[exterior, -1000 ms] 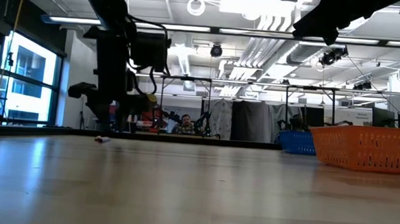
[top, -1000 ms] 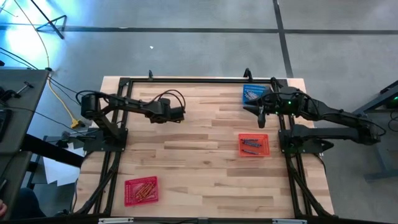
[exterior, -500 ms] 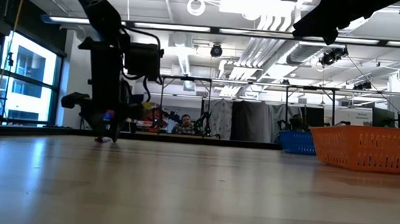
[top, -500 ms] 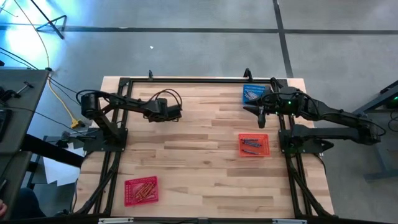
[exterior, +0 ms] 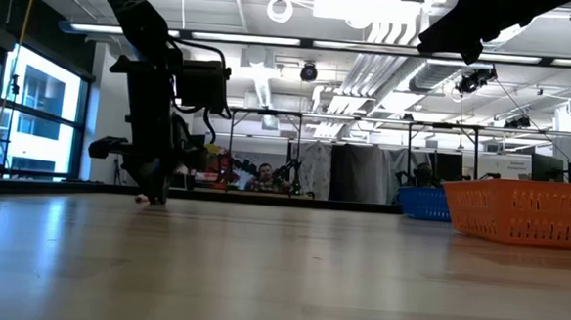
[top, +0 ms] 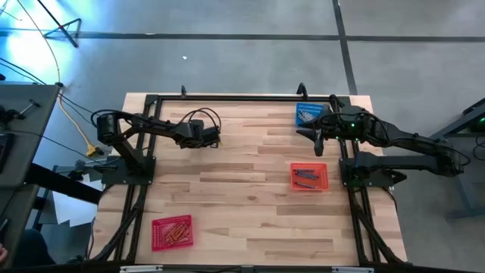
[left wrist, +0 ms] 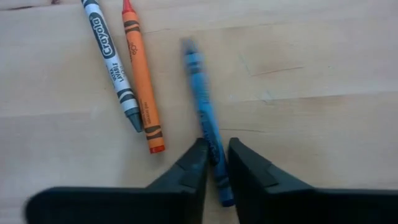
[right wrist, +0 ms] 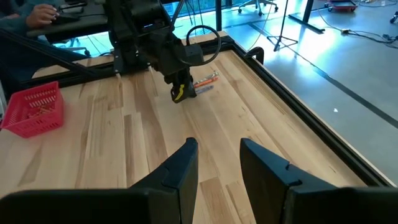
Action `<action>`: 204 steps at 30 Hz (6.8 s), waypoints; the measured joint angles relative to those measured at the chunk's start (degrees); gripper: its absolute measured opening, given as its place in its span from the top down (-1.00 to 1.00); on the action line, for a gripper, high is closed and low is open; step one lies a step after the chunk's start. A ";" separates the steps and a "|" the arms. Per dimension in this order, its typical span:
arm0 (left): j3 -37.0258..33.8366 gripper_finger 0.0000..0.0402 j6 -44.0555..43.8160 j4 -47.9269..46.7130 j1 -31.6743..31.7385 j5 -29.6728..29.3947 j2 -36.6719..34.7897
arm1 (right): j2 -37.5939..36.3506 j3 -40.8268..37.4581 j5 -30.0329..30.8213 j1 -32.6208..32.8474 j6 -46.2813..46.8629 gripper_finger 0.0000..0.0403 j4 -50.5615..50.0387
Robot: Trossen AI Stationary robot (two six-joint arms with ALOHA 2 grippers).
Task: Sort crayons
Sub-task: Put the blue crayon into the orange bin, then put the orange crayon into the red bin
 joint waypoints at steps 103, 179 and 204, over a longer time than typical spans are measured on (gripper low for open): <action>3.06 1.00 58.28 74.01 -26.30 -9.80 -5.97 | 35.68 -4.90 3.13 13.60 3.43 0.43 63.43; 3.10 0.35 60.93 64.96 -25.98 -19.14 -6.03 | 29.45 -0.09 7.21 30.97 49.81 0.99 -28.89; 3.08 0.35 51.68 47.53 -25.98 -23.83 -6.08 | 34.03 20.22 24.56 28.94 23.32 0.35 -27.28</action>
